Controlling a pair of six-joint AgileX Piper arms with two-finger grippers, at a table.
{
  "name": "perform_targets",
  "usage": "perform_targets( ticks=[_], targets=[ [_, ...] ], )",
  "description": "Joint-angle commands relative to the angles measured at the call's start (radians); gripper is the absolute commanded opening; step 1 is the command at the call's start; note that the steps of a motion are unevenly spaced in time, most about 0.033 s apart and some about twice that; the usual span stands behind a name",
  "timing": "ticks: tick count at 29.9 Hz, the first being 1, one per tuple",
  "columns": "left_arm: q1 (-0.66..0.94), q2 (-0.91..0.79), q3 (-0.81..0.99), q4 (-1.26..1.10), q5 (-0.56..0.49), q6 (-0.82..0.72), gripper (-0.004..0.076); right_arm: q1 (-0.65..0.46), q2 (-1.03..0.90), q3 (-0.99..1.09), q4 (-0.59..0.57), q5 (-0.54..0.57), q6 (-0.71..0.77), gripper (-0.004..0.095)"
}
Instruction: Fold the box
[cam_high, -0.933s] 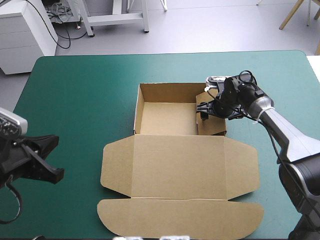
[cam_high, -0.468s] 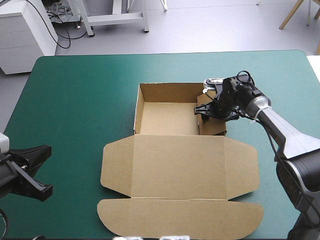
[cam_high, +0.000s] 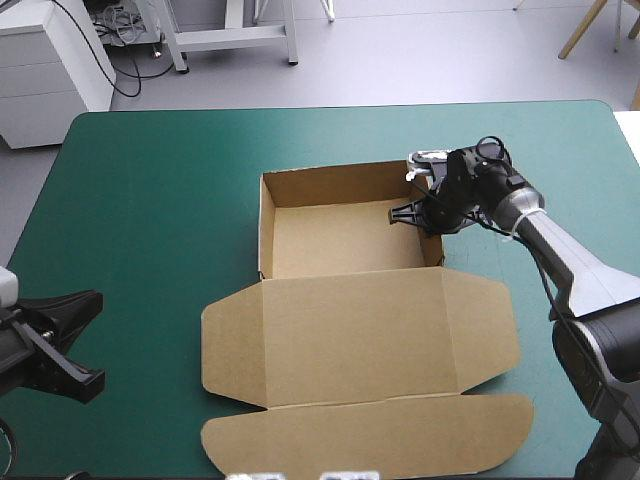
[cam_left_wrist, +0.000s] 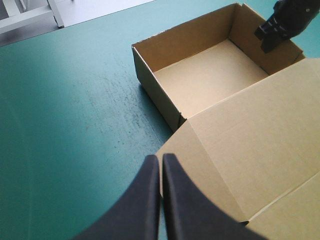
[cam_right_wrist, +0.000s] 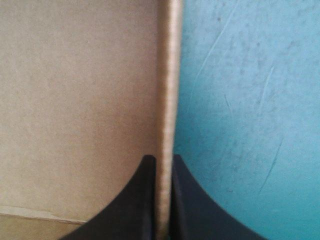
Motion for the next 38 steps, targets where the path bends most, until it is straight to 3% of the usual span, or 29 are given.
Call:
perform_targets(
  ticks=[1,8,17,25,28,31,35,38],
  targets=[
    [-0.007,0.008,-0.019,-0.005,0.046,-0.006,-0.0003,-0.061,-0.053,-0.116,-0.010,-0.008,-0.023,-0.0019],
    [-0.007,0.008,-0.019,0.003,0.046,-0.006,-0.0003,-0.314,-0.053,-0.283,-0.097,0.019,-0.072,-0.0019],
    [-0.007,0.008,-0.019,-0.021,0.046,-0.010,-0.0003,-0.676,-0.023,-0.279,-0.105,-0.057,-0.150,-0.0019],
    [-0.007,0.008,-0.019,-0.023,0.041,-0.010,-0.0003,-0.811,0.073,-0.279,-0.105,-0.106,-0.211,0.0009],
    [-0.007,0.008,-0.019,-0.021,0.033,-0.010,-0.0003,-0.820,0.104,-0.279,-0.105,-0.110,-0.221,0.0118],
    [-0.007,0.008,-0.019,-0.025,0.033,-0.010,-0.0003,-0.820,0.117,-0.279,-0.086,-0.108,-0.224,0.0348],
    [-0.007,0.008,-0.019,-0.024,0.033,-0.010,-0.0003,-0.820,0.117,-0.287,-0.075,-0.094,-0.224,0.0761],
    [-0.007,0.008,-0.019,-0.013,0.019,-0.010,-0.0003,-0.820,0.115,-0.321,-0.075,-0.058,-0.225,0.0872]
  ],
)
